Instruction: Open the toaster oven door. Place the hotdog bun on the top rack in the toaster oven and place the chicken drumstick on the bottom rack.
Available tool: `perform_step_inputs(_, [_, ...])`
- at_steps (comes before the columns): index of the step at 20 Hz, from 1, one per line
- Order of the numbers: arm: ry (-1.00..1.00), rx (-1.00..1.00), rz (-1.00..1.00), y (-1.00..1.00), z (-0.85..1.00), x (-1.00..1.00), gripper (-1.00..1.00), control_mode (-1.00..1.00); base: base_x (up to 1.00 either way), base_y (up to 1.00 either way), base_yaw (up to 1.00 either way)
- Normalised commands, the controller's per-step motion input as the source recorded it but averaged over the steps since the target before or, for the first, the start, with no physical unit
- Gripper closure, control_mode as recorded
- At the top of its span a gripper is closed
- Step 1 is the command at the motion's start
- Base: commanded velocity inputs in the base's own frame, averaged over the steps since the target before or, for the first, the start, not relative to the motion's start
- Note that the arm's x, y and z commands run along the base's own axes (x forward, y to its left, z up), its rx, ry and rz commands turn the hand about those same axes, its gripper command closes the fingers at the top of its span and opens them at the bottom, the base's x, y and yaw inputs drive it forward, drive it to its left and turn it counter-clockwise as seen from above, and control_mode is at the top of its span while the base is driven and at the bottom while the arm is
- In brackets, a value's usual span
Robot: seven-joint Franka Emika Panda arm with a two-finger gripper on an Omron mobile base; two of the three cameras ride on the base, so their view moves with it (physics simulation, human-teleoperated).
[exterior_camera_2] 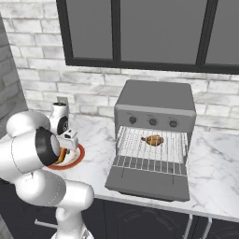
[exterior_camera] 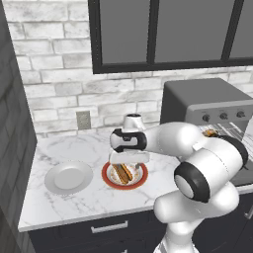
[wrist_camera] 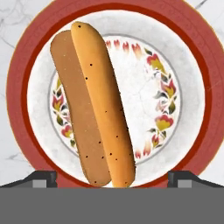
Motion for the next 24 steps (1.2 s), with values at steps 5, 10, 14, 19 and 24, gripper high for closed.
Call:
perform_step_inputs(5, [0.0,-0.02,0.0,0.04,-0.14,0.07,-1.0,-1.0,0.0,0.0,0.0])
perform_step_inputs(10, [0.0,-0.01,0.0,0.03,-0.11,0.11,-1.0,-1.0,0.0,0.0,0.0])
perform_step_inputs(14, [0.01,-0.01,0.0,0.02,-0.08,0.22,-1.0,-1.0,0.0,0.0,0.0])
perform_step_inputs(19, [0.04,-0.02,0.0,0.07,-0.17,0.28,-1.0,-1.0,0.0,0.0,0.0])
perform_step_inputs(24, [0.03,-0.02,0.0,0.11,-0.23,0.29,-1.0,-1.0,0.0,0.0,0.0])
